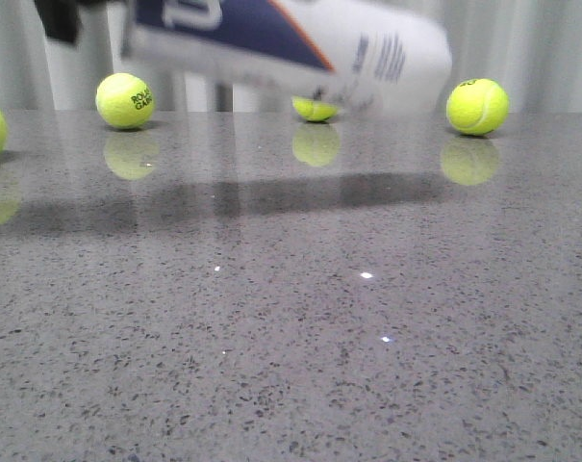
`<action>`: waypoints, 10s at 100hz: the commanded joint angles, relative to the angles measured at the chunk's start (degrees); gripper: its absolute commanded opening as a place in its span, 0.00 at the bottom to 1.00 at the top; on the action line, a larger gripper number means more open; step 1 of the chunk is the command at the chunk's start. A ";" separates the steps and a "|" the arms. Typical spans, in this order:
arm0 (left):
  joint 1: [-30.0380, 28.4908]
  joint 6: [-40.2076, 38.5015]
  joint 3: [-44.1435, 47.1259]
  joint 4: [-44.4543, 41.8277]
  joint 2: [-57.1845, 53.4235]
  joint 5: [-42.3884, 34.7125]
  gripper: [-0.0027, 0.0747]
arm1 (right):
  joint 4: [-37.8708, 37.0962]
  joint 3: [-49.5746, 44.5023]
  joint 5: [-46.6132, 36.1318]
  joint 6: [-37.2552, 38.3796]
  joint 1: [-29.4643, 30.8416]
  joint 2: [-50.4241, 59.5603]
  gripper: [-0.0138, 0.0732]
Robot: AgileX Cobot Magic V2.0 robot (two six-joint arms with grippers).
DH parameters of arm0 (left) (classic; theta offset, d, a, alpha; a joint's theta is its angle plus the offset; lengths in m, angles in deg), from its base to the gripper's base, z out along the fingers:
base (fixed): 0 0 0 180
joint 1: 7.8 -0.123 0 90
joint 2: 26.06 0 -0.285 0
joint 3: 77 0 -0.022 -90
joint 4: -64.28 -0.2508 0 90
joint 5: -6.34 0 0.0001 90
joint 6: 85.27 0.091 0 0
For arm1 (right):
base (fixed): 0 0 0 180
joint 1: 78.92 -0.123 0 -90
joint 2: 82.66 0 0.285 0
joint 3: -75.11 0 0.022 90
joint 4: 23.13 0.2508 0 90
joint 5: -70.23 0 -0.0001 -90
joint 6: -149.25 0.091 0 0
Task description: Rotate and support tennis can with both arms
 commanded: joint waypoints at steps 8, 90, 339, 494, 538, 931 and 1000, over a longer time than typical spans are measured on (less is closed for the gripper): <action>-1.92 -5.07 -2.66 -6.83 -13.17 4.51 0.01 | 0.48 1.46 -3.99 0.02 0.36 -0.06 0.08; -3.59 -41.80 -13.28 -66.06 -29.93 5.77 0.01 | 0.48 1.46 -3.99 0.02 0.36 -0.06 0.08; -3.59 -40.92 -25.17 -65.78 -11.62 4.19 0.69 | 0.48 1.46 -3.99 0.02 0.36 -0.06 0.08; -3.59 -51.05 25.87 -68.73 -66.38 -39.42 0.67 | 0.48 1.46 -3.99 0.02 0.36 -0.06 0.08; -3.59 -51.05 43.57 -68.60 -71.85 -60.54 0.37 | 0.48 1.46 -3.99 0.02 0.36 -0.06 0.08; -10.39 -63.02 65.08 -81.90 -87.89 -70.75 0.01 | -17.83 -18.04 -18.27 20.24 0.04 16.01 0.08; -10.39 -63.02 65.08 -81.90 -87.89 -70.75 0.01 | -17.83 -26.41 -20.97 20.92 0.04 26.15 0.08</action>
